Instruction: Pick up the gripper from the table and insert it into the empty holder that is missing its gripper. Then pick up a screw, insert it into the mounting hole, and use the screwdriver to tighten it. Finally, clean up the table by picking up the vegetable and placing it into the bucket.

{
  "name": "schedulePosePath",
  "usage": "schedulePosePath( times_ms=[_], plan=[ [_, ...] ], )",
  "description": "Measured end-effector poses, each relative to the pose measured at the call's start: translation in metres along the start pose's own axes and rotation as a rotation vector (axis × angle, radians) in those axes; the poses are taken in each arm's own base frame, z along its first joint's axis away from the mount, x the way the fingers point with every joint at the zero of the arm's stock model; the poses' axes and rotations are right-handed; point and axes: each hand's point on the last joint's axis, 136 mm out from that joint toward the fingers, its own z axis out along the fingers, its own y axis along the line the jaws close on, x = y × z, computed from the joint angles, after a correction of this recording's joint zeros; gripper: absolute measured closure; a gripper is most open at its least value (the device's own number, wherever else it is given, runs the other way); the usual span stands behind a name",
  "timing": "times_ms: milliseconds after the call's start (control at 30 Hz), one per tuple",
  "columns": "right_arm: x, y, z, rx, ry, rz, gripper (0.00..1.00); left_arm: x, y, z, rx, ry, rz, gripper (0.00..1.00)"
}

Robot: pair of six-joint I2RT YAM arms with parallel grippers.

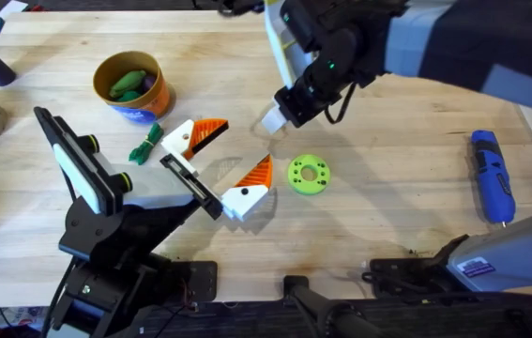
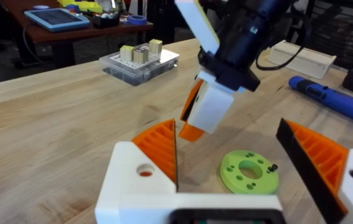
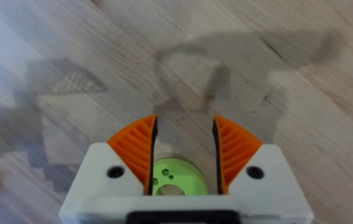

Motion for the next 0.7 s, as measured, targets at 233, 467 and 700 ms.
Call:
schedulePosePath(
  times_ms=[233,467,700],
  plan=[
    [0.017,0.004,0.001,0.001,0.071,-0.007,0.499,-0.001,0.0,0.0,-0.001,-0.002,0.001,0.018],
    [0.01,0.003,-0.068,0.024,-0.061,-0.004,0.499,-0.001,0.0,0.0,-0.001,-0.002,0.001,0.018],
    [0.052,-0.007,-0.171,0.147,-0.187,0.011,0.499,-0.001,0.0,0.0,-0.001,-0.002,0.001,0.018]
  ],
)
